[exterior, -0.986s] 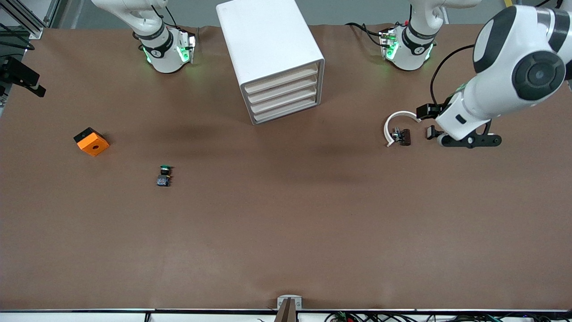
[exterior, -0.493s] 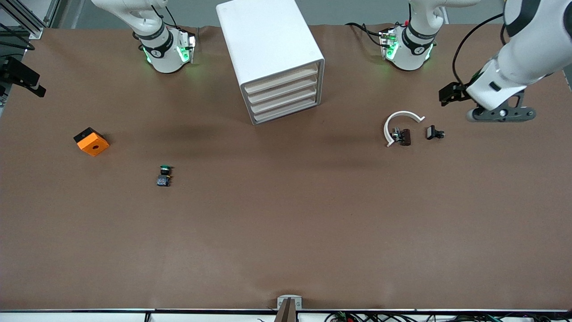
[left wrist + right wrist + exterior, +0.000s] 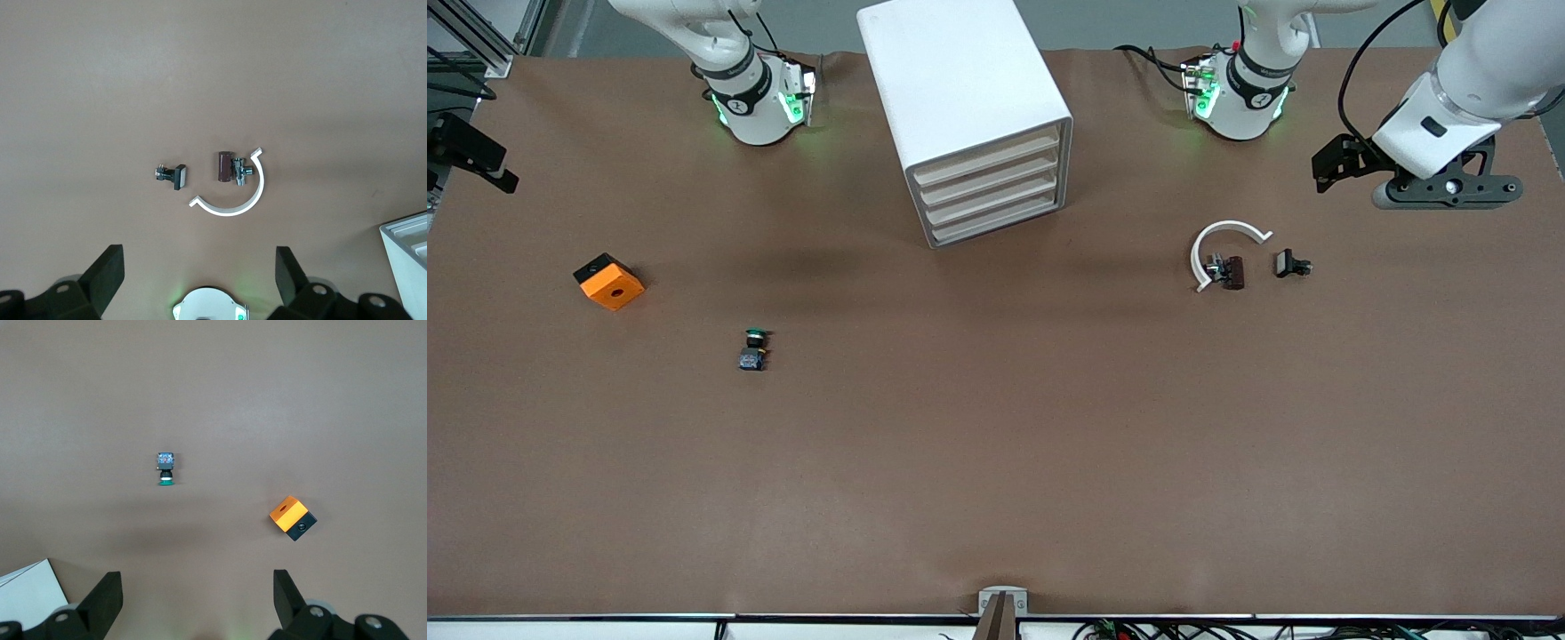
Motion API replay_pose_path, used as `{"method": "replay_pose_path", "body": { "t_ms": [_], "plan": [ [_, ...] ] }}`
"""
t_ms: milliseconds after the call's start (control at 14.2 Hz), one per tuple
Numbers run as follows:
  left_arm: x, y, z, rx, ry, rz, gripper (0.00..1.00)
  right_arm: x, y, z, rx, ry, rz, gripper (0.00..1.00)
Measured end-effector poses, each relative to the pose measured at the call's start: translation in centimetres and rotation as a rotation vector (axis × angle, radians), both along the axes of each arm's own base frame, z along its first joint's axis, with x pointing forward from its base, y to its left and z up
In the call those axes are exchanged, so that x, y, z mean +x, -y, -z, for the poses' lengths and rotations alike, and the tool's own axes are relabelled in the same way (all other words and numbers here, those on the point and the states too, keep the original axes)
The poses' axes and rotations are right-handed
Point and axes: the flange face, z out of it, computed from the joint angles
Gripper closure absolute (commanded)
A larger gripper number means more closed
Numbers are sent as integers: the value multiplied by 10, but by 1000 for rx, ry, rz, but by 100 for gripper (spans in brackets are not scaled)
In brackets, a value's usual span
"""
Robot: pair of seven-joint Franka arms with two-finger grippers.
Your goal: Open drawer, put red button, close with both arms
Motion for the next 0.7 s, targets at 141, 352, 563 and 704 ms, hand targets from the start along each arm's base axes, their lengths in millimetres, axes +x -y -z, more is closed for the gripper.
{"method": "replay_pose_path", "body": {
  "t_ms": [141, 352, 563, 704],
  "plan": [
    [1, 0, -11, -4, 23, 0, 0, 0, 0, 0, 0, 0, 0, 0],
    [2, 1, -30, -8, 51, 0, 0, 0, 0, 0, 0, 0, 0, 0],
    [0, -2, -42, -8, 53, -5, 0, 0, 0, 0, 0, 0, 0, 0],
    [0, -3, -44, -10, 52, -8, 0, 0, 0, 0, 0, 0, 0, 0]
  ]
}}
